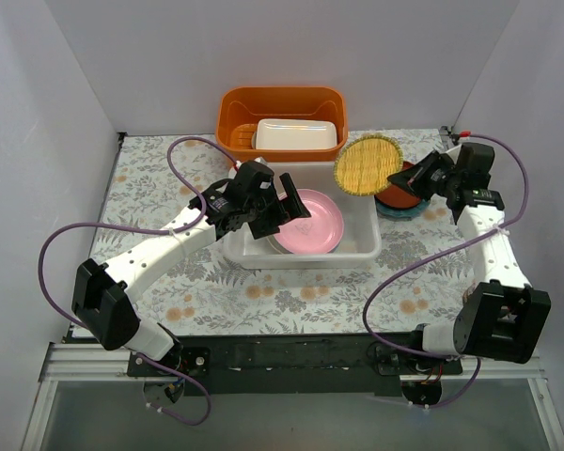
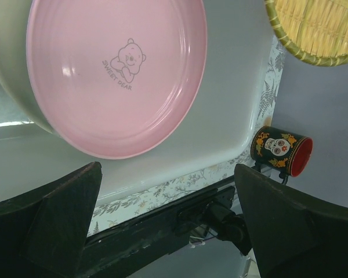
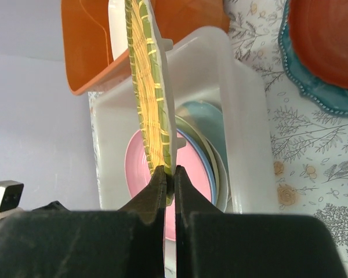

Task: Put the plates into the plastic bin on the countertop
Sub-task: Place the plate in the plastic bin.

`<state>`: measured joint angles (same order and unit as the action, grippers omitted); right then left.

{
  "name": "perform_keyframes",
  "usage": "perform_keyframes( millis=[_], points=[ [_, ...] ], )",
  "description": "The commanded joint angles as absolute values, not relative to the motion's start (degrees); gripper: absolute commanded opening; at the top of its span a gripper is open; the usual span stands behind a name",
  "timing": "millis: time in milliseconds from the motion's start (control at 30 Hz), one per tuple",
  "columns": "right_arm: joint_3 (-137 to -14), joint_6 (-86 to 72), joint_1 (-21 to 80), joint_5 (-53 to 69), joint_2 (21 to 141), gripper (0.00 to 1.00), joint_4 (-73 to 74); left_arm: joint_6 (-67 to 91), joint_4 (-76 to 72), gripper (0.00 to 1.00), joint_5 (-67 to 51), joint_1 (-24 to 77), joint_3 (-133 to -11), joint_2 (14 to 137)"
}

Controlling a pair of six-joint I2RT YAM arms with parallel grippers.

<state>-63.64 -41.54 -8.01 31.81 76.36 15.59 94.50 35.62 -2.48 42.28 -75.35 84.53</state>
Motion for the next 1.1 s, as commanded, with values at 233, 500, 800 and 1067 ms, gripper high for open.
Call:
perform_keyframes(
  millis=[233,500,800,1067],
  points=[
    [-60.12,-40.60,-0.09,28.31,71.99,0.01,12.83,94.22,36.65,0.98,-0.88,43.07,-76.82,81.74],
    [-56.43,-41.66,4.83,27.42,70.58,0.01,11.34,94.31,36.65,0.98,-0.79,43.42,-76.90,82.18],
    [-56.34,-43.33,8.87,26.02,69.87,0.01,10.46,94.31,36.65,0.98,-0.79,43.86,-76.91,82.44],
    [-56.69,-44.29,13.27,24.70,70.14,0.01,10.37,93.96,37.00,0.98,-0.70,43.86,-77.78,82.97]
  ],
)
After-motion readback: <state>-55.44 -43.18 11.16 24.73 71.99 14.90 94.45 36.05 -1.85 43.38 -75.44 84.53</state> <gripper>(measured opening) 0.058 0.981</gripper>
